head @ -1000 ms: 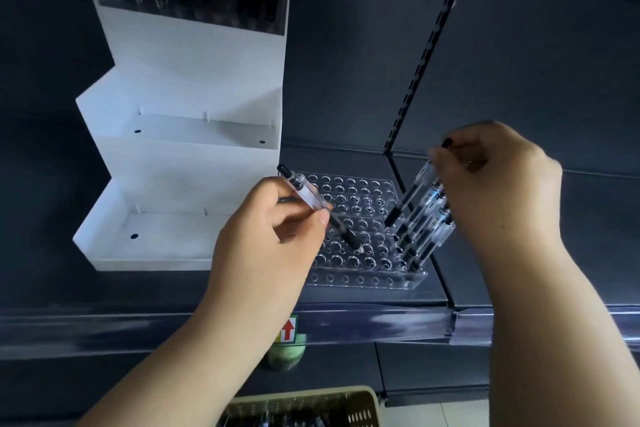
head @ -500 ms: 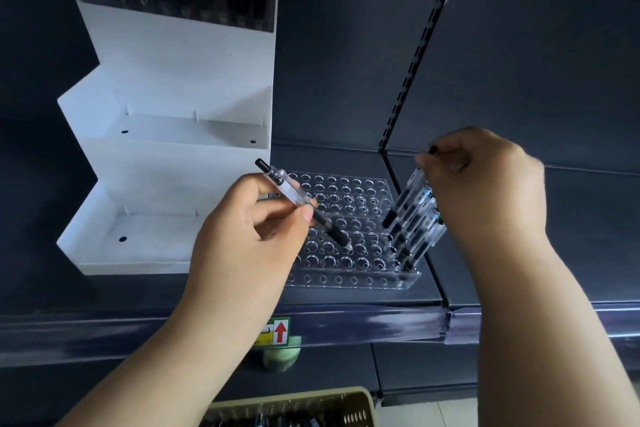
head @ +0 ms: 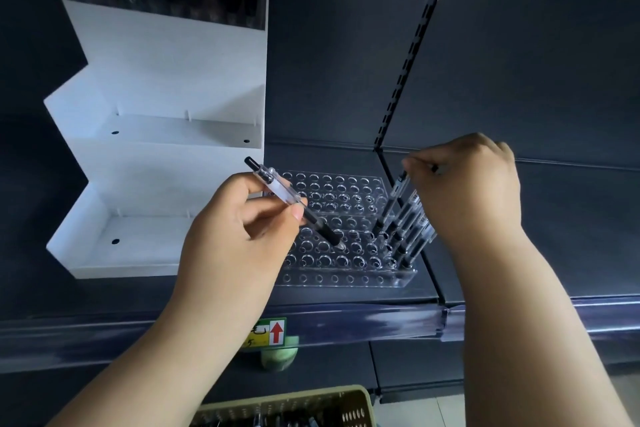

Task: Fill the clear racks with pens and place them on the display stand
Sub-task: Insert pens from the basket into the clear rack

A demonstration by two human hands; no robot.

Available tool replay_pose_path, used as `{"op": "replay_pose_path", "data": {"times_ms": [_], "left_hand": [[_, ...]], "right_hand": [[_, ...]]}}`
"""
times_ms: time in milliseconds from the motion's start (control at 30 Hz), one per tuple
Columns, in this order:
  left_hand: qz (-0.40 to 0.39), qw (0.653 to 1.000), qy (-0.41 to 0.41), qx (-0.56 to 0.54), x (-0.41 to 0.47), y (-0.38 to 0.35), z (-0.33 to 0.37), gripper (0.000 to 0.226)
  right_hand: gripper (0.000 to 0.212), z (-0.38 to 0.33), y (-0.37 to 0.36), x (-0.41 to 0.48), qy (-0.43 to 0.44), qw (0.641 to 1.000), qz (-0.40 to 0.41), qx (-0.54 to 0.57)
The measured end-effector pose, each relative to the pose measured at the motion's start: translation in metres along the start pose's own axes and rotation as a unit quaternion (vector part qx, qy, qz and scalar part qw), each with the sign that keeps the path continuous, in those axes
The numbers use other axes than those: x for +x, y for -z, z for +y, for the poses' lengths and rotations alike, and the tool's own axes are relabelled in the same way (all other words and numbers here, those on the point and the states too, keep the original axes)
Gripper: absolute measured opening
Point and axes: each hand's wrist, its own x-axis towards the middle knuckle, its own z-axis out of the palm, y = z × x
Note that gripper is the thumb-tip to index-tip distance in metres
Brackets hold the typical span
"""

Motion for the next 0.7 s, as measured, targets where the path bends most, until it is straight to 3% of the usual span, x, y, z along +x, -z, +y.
{"op": "replay_pose_path", "data": {"times_ms": [233,433,700], "left_hand": [[-0.004,1.000,-0.009,0.004,-0.003,-0.003,0.000,0.015],[-0.024,0.999,-0.039,0.002,-0.004,-0.015,0.006,0.020],[-0.044,0.986,-0.121,0.106,0.027,-0.065,0.013,0.020]], "right_hand": [[0.017,-0.001,0.003,-0.003,0.022,1.000,-0.013,-0.007],[0.024,-0.003,0.012,-0.005,-0.010,0.998,0.032,0.061],[0.013,0.004,0.028,-0.013,-0.015,0.991,0.030,0.129]]}}
